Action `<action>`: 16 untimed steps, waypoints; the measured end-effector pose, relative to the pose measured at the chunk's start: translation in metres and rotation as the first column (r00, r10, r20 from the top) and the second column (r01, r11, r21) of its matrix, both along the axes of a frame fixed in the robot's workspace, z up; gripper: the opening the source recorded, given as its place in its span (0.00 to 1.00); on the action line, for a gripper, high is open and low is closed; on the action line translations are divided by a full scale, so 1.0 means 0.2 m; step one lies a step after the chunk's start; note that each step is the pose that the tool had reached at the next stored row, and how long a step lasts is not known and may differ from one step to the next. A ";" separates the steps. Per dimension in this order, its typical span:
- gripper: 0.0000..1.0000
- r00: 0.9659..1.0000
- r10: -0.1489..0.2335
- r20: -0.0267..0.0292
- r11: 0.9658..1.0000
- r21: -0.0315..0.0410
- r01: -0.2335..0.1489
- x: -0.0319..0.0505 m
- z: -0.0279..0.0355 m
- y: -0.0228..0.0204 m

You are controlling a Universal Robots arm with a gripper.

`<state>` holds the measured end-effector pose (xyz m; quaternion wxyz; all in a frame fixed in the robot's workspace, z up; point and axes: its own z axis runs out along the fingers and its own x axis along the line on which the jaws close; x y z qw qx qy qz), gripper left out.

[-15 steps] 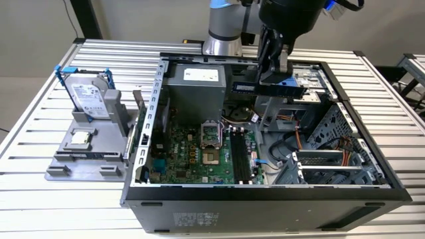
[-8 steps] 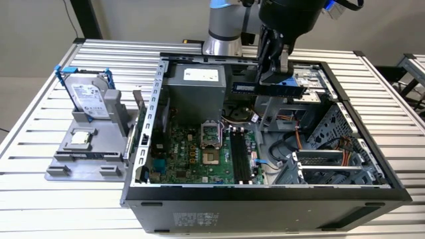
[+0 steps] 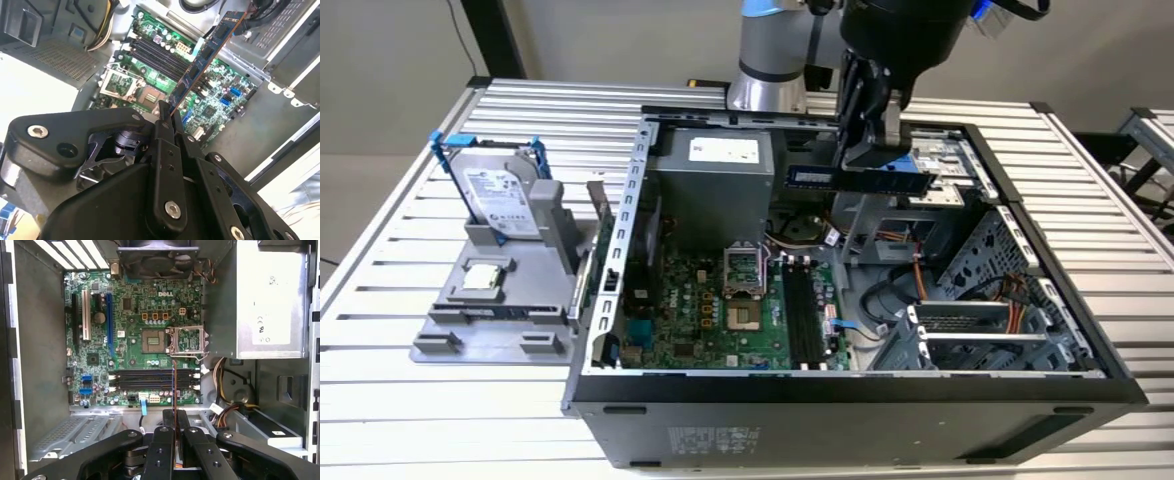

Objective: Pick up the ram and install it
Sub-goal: 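Insert the ram into the slot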

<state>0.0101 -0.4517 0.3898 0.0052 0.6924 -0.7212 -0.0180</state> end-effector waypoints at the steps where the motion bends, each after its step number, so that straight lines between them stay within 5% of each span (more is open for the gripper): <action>1: 0.00 1.000 0.002 0.000 1.000 0.000 -0.002 0.000 0.000 0.000; 16: 0.00 1.000 0.023 0.000 1.000 0.000 -0.023 0.000 0.000 0.000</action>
